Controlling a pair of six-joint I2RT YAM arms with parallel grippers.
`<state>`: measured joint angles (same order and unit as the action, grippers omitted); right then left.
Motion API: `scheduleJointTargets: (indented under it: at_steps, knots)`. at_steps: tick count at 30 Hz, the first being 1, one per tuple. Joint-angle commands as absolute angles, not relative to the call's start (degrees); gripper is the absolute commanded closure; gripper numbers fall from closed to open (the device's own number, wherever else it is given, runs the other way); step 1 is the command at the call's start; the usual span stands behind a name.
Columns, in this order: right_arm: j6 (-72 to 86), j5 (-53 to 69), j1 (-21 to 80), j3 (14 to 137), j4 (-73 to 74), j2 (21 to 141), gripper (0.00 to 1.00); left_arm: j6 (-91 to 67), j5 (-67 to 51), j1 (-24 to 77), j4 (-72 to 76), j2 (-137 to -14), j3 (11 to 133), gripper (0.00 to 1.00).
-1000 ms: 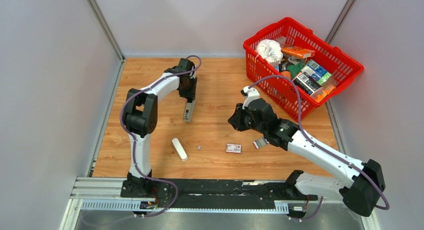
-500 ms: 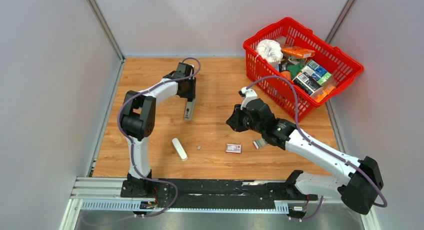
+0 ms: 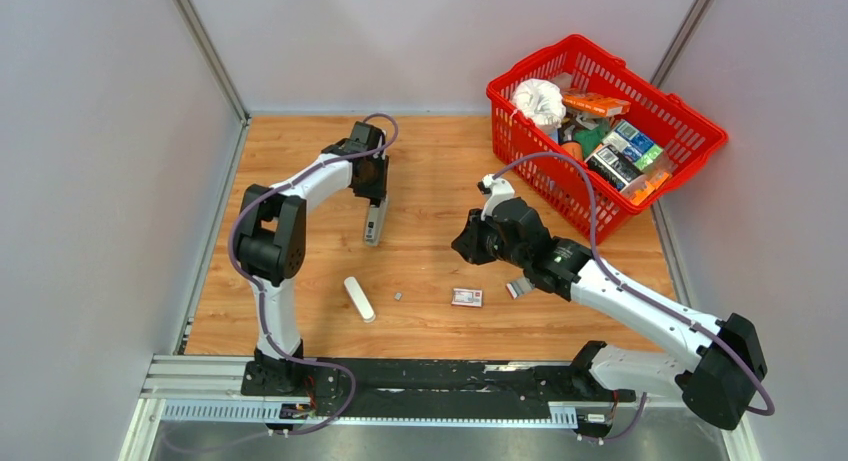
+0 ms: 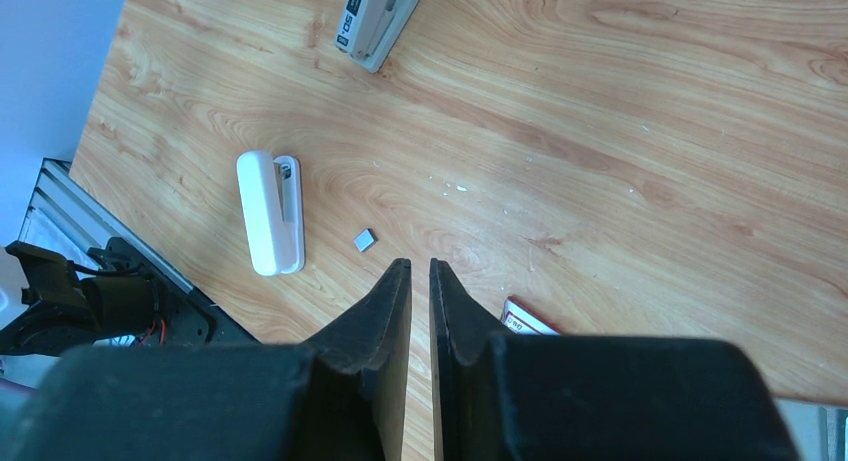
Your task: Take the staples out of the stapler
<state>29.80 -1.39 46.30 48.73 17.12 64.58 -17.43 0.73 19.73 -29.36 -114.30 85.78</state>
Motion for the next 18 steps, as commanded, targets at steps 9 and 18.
scheduleJointTargets:
  at_steps: [9,18]
  knots:
    - [30.06,-0.97,46.32,49.39,14.06,66.44,0.86,-17.67,0.53,19.42,-27.86,-120.46,85.25,1.00]
    - [29.79,-0.97,46.32,50.27,15.03,66.53,0.86,-17.05,4.22,20.74,-25.57,-122.79,81.73,1.00]
